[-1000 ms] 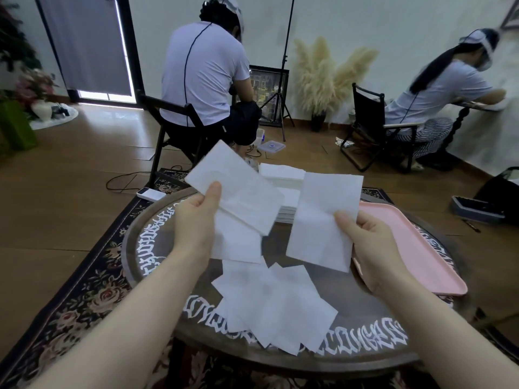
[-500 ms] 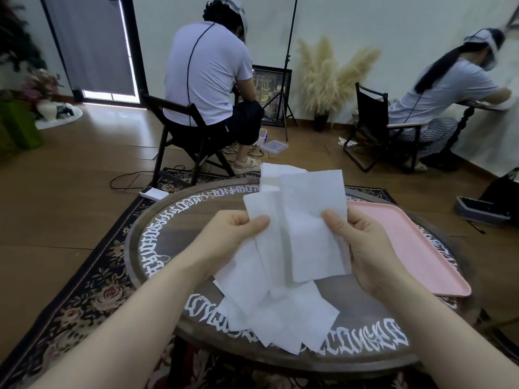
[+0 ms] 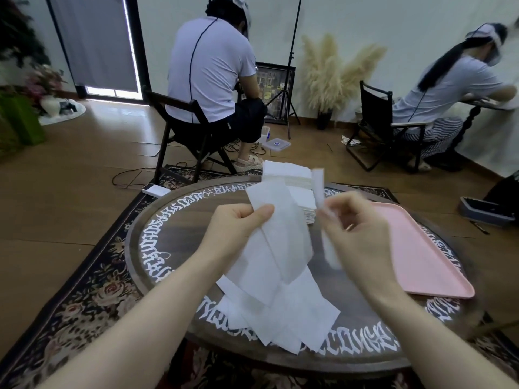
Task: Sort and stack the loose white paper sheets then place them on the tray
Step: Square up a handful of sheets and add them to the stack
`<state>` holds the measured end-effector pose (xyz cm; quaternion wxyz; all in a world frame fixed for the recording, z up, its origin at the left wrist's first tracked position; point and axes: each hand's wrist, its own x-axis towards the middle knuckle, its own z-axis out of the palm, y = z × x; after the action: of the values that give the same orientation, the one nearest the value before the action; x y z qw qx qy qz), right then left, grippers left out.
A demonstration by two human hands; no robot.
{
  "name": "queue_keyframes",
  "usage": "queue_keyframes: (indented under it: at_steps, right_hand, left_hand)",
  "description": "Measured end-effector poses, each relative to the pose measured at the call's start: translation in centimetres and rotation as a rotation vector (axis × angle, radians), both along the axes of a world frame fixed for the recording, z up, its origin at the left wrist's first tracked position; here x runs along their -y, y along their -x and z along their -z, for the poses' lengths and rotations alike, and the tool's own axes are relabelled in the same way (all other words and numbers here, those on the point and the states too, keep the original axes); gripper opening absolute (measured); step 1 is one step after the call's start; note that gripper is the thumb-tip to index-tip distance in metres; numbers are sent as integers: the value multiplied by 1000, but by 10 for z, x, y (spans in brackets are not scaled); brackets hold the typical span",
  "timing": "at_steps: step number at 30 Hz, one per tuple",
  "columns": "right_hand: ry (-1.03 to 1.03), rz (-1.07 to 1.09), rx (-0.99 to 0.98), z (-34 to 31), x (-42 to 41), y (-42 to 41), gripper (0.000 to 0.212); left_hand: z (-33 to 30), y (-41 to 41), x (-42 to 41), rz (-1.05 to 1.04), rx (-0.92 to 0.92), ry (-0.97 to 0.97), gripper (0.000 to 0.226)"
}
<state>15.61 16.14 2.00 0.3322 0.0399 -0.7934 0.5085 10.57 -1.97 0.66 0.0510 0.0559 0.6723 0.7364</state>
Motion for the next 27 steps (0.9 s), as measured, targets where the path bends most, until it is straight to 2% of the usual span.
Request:
queue_keyframes:
  at_steps: [2,4,7,10,13,16,18,20,24,27]
  right_hand:
    - [-114,-128,171,11,16,-1,19]
    - [-139,-239,241,16,24,-2,15]
    - [-121,-274,243,13,23,-2,19]
    - [-131,-224,202,13,22,-2,14]
    - [-169,-82,143,11,20,0,29]
    - [-155,-100,186,6,13,2,60]
    - [-105,-167,266,2,9,1,69]
    - [0,-248,302,0,5,-1,70]
    - [357,-467,353,-2,-1,-6,56]
    - [486,-574,416,-1,-7,-7,46]
  left_hand:
    - [2,0,-5,49,10,-3,38]
    - [0,-1,-6,62,22,-44,38]
    - [-4,1,-3,39,73,-143,39]
    - [-3,1,-2,35,107,-183,36]
    - [-1,-1,-3,37,128,-187,43]
    - [-4,-4,-3,81,127,-185,45]
    - [-7,-7,-2,135,137,-173,46]
    - [-5,-7,-1,201,145,-160,49]
    - [-2,-7,2,287,133,-129,46]
    - [0,-6,3,306,117,-122,41]
